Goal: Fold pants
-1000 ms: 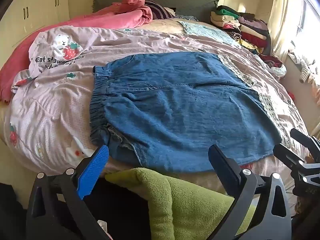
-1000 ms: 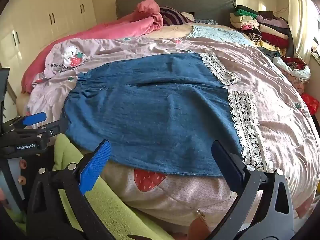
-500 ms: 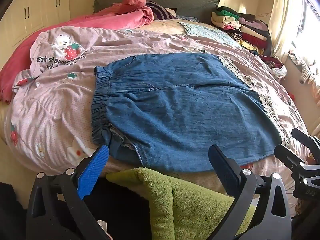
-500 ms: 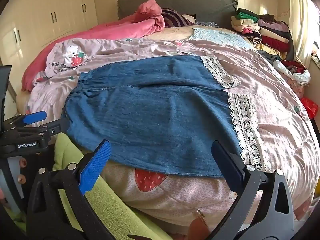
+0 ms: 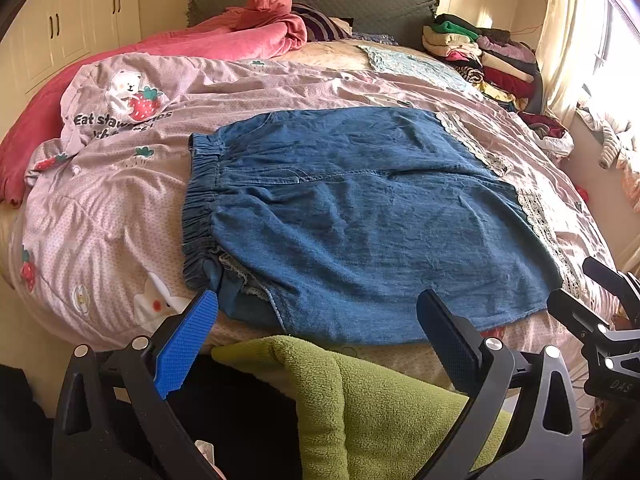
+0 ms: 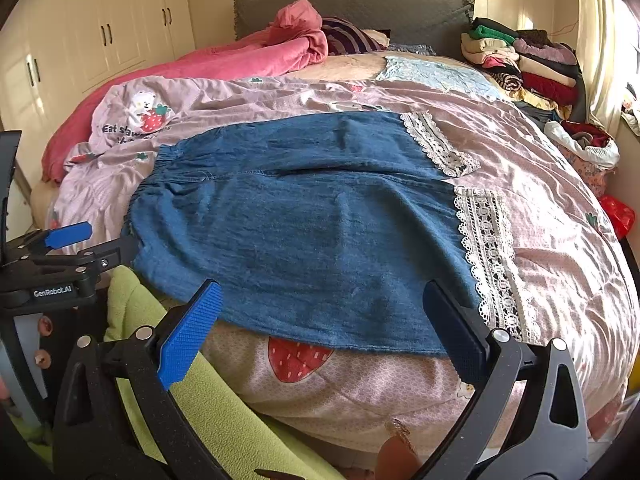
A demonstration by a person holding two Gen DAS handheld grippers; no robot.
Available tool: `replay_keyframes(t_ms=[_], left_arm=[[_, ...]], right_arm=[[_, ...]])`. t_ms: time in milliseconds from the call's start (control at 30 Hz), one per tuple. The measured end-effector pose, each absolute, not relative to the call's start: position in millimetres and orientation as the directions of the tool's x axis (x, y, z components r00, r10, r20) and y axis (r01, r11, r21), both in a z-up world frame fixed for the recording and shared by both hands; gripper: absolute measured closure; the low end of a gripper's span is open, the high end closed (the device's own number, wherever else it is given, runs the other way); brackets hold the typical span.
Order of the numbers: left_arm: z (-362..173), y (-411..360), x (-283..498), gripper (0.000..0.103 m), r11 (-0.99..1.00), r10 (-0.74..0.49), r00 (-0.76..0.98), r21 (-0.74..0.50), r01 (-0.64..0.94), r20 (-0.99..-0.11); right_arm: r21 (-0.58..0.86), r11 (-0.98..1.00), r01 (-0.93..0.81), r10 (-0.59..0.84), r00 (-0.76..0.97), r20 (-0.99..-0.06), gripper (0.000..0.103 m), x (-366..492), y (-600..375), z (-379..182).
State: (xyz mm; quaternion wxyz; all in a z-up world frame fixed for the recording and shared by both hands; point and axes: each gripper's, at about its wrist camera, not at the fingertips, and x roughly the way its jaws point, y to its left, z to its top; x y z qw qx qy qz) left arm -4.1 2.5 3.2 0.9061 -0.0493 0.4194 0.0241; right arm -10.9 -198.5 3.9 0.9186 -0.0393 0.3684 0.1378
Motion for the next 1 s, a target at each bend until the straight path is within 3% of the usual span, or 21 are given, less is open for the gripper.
replay_keyframes(t_ms=[1000], left_arm=[[5.4,4.4,-3.6,0.004,0.994,0.006,0.65,-0.068,-0.089,-0.76]], right_arm=[[0.008,0.957,-0.29,0.216,0.692,-0.689,0.008,-10.5,-197.4,4.7]])
